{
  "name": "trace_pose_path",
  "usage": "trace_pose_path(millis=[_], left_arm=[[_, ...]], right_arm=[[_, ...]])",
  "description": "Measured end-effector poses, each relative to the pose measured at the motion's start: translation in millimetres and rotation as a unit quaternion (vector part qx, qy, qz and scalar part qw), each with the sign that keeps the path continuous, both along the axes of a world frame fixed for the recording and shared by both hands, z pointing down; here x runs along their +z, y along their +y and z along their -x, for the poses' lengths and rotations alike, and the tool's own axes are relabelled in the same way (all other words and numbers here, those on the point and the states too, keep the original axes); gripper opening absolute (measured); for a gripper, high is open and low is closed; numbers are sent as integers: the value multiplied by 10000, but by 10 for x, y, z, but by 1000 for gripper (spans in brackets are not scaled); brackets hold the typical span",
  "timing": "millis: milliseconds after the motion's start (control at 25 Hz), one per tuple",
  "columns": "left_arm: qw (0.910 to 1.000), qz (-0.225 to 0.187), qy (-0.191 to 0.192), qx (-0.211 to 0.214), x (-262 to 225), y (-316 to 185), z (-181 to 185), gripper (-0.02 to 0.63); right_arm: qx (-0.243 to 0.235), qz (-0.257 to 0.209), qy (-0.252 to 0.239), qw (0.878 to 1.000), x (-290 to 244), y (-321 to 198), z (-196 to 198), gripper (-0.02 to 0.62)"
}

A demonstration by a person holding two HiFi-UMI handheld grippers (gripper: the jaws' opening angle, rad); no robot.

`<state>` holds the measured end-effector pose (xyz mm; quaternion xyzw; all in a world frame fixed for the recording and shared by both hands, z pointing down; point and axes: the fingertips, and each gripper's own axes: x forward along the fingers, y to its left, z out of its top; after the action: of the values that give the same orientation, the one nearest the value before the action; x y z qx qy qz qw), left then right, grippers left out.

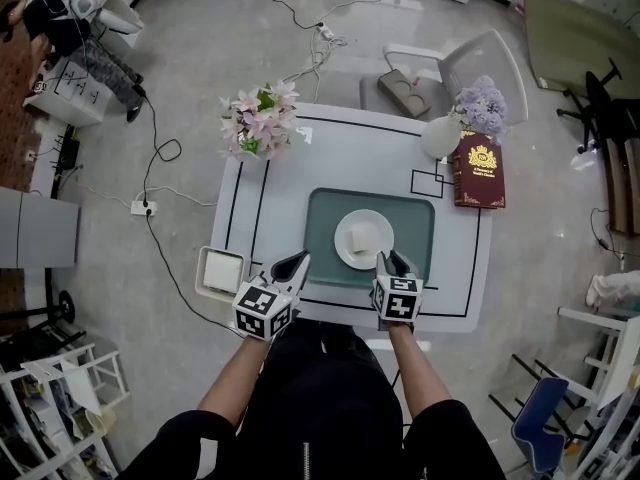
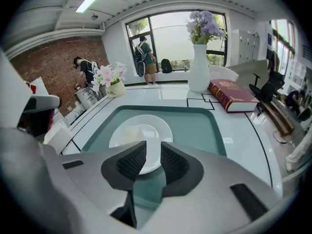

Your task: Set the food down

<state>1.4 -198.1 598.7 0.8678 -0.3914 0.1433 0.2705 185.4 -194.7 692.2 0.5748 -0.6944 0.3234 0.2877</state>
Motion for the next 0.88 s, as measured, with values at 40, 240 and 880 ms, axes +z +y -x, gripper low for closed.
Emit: trace_pose_path(millis=[40, 240, 880], left_arm=[[10000, -11, -2, 14, -11, 5, -15, 5], [10000, -48, -12, 68, -62, 59, -77, 5], [9991, -408, -41, 120, -353, 286, -343, 5]], right_arm=[[-39, -77, -26, 10000, -27, 4, 17, 87], [-249, -524, -146, 9982, -202, 48, 78, 34], [-569, -1480, -219, 9871, -890, 148, 98, 11]])
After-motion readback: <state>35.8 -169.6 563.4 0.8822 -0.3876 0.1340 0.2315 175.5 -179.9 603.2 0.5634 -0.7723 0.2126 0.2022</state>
